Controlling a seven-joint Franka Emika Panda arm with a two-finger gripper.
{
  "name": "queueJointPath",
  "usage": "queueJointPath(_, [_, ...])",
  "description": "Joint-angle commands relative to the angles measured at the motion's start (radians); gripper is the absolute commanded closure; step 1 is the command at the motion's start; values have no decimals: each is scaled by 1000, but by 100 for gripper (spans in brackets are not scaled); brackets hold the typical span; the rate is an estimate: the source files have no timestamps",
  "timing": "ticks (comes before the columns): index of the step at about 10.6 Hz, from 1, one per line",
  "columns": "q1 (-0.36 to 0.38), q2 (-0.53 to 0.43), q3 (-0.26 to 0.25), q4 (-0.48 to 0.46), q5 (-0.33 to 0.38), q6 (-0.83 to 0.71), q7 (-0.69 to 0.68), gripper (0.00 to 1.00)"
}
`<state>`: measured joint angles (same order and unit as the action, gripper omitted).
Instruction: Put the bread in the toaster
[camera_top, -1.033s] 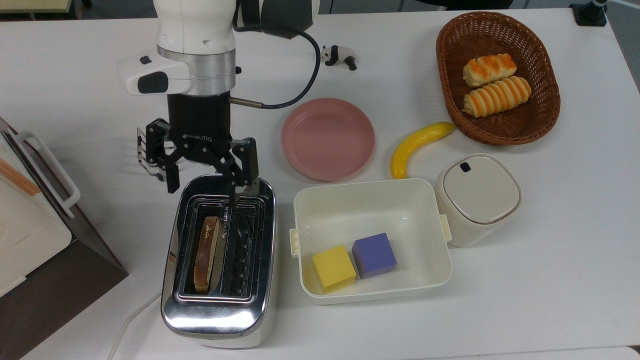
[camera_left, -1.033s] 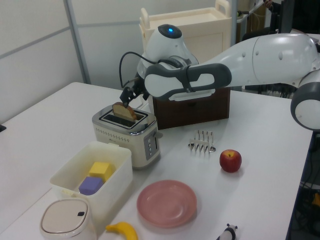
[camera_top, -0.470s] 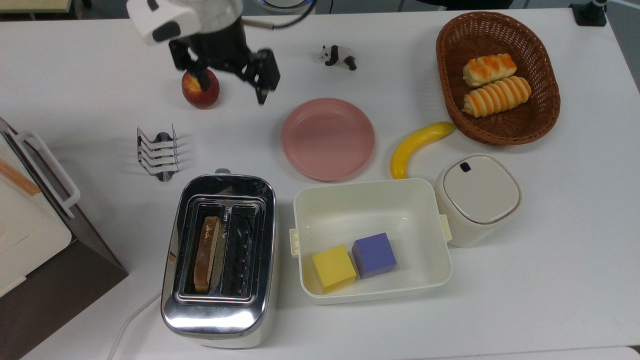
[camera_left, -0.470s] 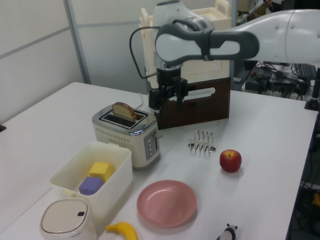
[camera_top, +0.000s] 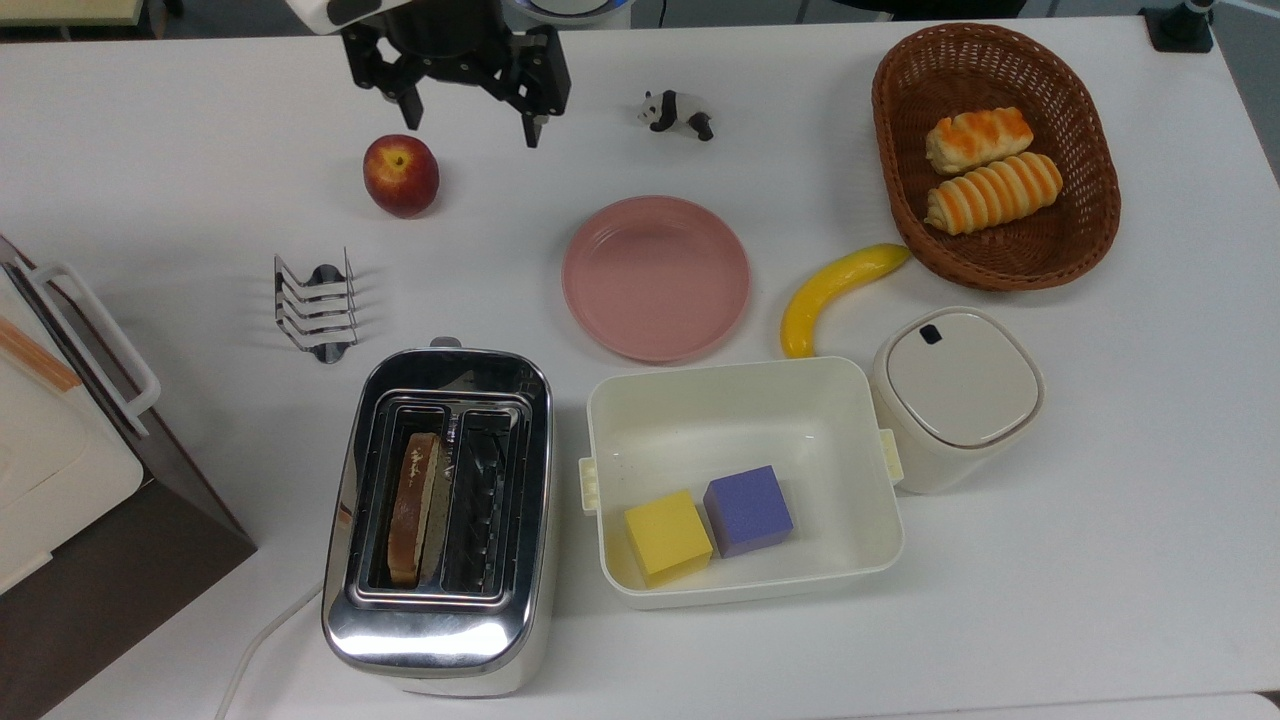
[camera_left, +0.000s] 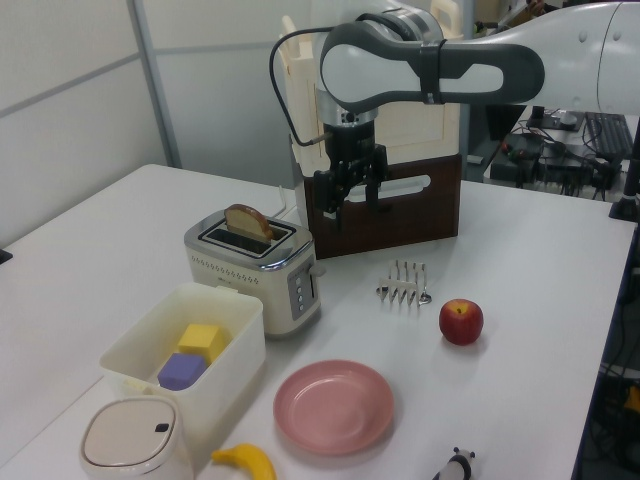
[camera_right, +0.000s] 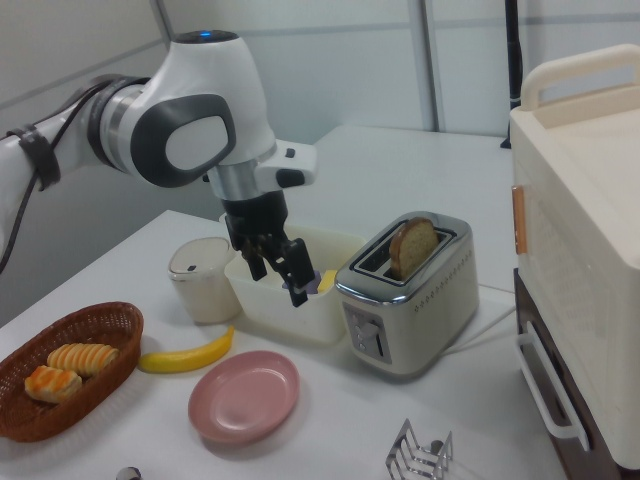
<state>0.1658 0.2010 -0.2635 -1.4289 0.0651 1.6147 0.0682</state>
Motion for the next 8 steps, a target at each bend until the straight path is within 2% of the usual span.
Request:
queueJointPath(1, [-43, -55, 23, -33, -16, -28, -53, 0])
queueJointPath(4, [-68, -80, 26, -39, -19, -48, -50, 0])
queueJointPath(5, [-87, -80, 47, -39, -21, -65, -48, 0])
queueJointPath(7, [-155, -95, 136, -42, -45, -70, -47, 0])
queueJointPath(8, [-155, -95, 141, -47, -48, -70, -47, 0])
